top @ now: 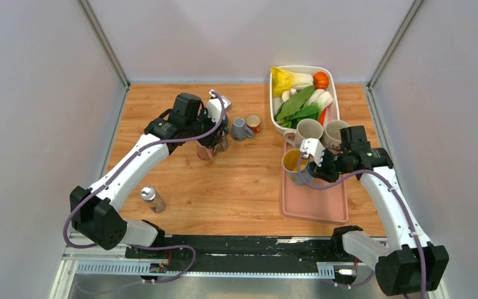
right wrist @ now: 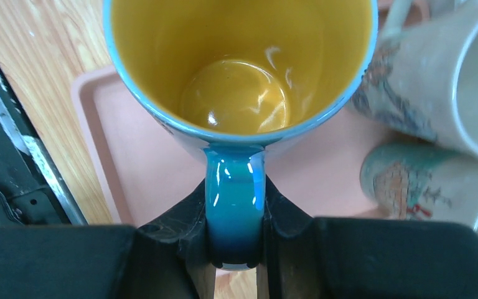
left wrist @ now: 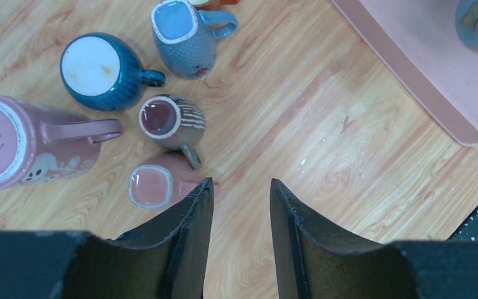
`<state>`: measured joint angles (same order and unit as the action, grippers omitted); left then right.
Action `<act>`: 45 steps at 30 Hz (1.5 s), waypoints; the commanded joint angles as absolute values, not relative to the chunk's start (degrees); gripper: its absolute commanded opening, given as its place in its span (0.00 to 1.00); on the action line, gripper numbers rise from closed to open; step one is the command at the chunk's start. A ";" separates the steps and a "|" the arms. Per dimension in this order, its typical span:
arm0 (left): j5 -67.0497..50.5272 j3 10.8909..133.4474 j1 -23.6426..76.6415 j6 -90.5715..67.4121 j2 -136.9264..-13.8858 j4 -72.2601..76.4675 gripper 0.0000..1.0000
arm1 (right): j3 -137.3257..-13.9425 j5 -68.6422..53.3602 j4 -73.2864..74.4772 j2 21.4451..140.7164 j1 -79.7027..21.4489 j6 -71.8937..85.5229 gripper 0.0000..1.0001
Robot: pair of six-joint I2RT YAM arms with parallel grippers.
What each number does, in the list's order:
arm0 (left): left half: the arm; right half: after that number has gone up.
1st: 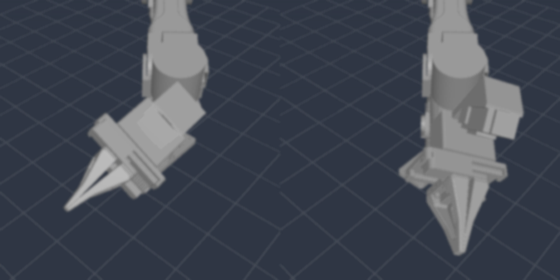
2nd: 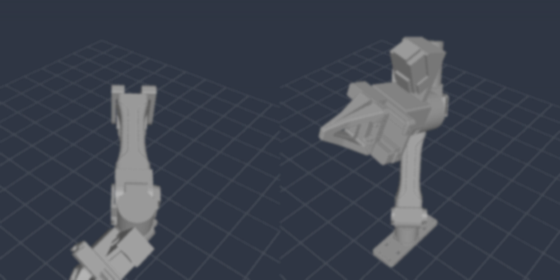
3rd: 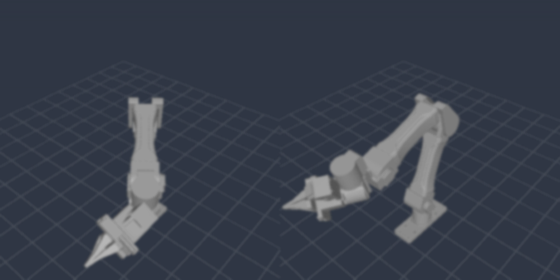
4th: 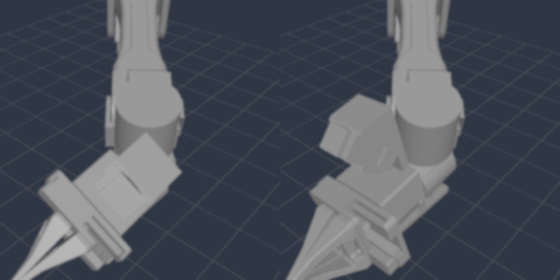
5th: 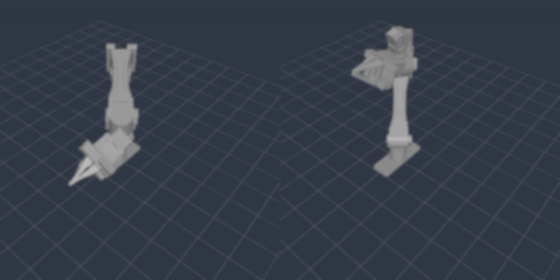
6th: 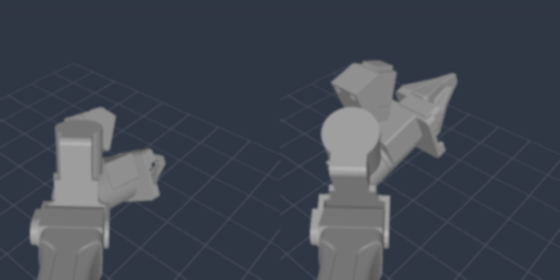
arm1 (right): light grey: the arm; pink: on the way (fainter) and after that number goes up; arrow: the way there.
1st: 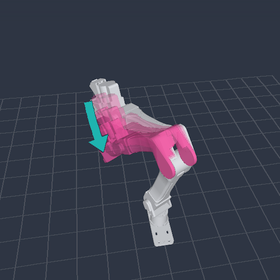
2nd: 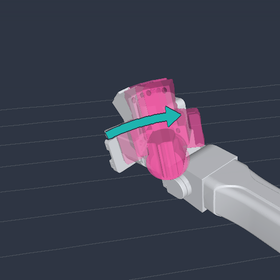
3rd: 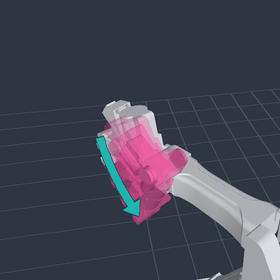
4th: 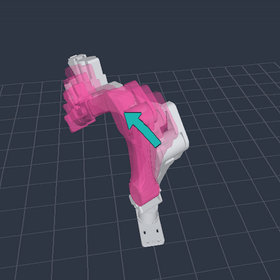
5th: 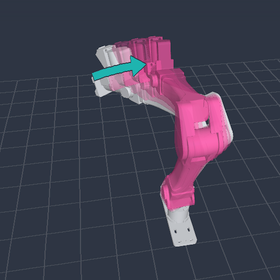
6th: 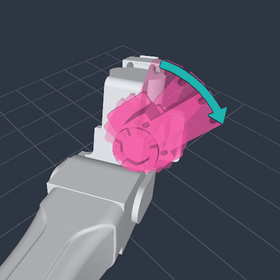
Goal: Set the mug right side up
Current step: Place the cup on the tray.
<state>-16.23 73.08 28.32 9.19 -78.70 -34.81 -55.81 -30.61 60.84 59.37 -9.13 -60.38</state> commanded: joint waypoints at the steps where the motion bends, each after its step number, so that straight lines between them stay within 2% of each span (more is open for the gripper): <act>1: -17.54 72.47 28.13 8.22 -76.60 -32.75 0.46 | -55.97 -34.77 62.42 59.68 -1.69 -70.28 0.00; 7: -16.88 71.63 28.13 9.44 -75.71 -33.09 0.46 | -55.17 -35.81 63.37 64.05 9.85 -78.54 0.00; 23: -17.45 70.11 28.13 11.21 -74.31 -34.45 0.45 | -47.04 -34.98 52.59 71.24 24.45 -82.71 0.01; 25: -17.61 70.05 28.08 11.20 -74.50 -34.45 0.45 | -47.68 -35.00 51.37 72.84 25.91 -82.44 0.05; 34: -17.54 69.95 27.98 11.29 -75.06 -34.19 0.45 | -47.58 -31.56 40.55 75.39 27.99 -78.85 0.12; 39: -17.92 69.46 27.72 11.09 -75.10 -33.90 0.45 | -48.61 -29.27 39.30 77.54 28.71 -78.65 0.20; 45: -17.79 69.34 27.45 11.03 -75.42 -33.37 0.45 | -49.65 -27.90 38.91 77.94 30.03 -77.94 0.45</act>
